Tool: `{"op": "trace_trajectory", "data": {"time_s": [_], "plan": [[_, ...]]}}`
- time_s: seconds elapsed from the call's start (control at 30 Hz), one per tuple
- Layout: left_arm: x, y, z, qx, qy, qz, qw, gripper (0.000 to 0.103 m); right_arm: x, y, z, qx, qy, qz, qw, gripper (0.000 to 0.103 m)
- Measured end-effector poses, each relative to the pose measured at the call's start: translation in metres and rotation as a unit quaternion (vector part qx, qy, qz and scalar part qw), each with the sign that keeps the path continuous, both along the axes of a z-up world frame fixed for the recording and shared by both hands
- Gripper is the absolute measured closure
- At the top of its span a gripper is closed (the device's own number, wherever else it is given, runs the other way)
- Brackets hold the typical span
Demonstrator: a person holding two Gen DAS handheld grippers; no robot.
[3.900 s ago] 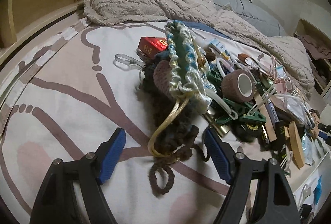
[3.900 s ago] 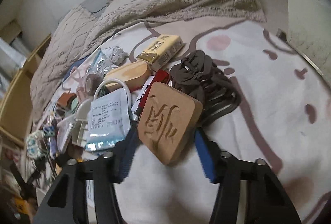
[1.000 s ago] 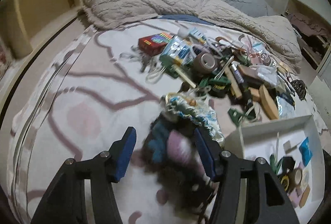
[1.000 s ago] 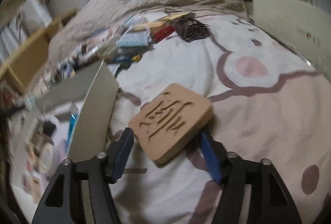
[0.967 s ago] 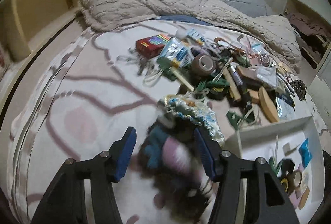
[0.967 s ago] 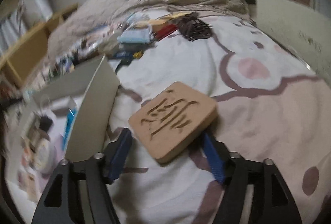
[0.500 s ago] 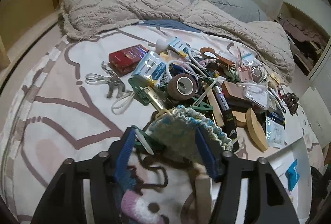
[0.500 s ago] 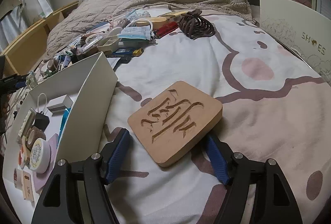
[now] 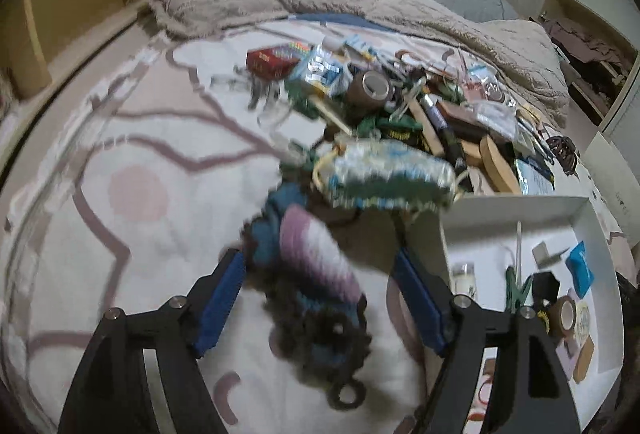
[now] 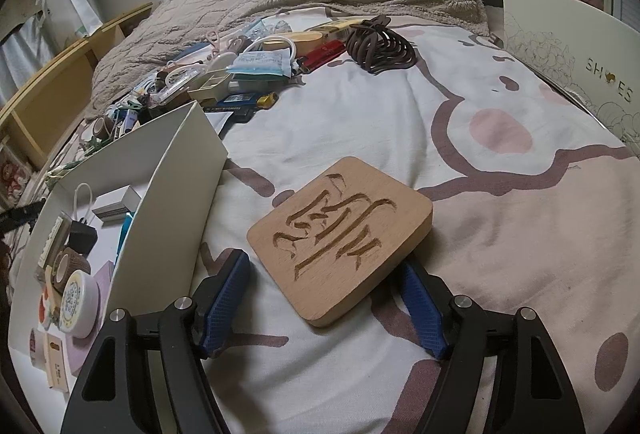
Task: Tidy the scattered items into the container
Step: 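Lift the crocheted pouch with the left tool while the right tool regrips the carved wooden tag, then raise the crocheted pouch with the left tool while the right tool lifts the carved tag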
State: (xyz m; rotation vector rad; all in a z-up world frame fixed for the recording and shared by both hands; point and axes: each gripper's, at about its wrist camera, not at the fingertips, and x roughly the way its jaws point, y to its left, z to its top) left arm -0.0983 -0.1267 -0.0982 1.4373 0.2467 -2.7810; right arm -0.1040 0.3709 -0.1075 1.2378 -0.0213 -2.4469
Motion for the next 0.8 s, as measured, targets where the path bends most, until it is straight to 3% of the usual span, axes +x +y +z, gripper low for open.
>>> {"op": "trace_trajectory", "data": {"time_s": [0.2,0.4,0.6,0.7,0.8], "plan": [[-0.001,-0.003,-0.016,0.010,-0.004,0.019,0.9998,0.028,0.000,0.000,0.000,0.000,0.001,0.000,1.000,0.028],[0.004,-0.006,-0.021,0.028,0.020,0.032,0.9989,0.061,0.000,0.000,0.000,-0.001,0.001,0.000,1.000,0.028],[0.017,-0.006,-0.021,0.038,0.051,0.037,0.9973,0.075,-0.001,0.001,0.001,-0.001,-0.003,-0.002,1.000,0.028],[0.026,-0.007,-0.020,0.047,0.058,0.037,0.9965,0.078,-0.002,-0.003,0.007,0.022,-0.011,0.000,1.000,0.028],[0.034,-0.007,-0.020,0.053,0.061,0.037,0.9960,0.080,0.001,-0.007,0.014,0.077,-0.008,0.005,0.997,0.020]]}}
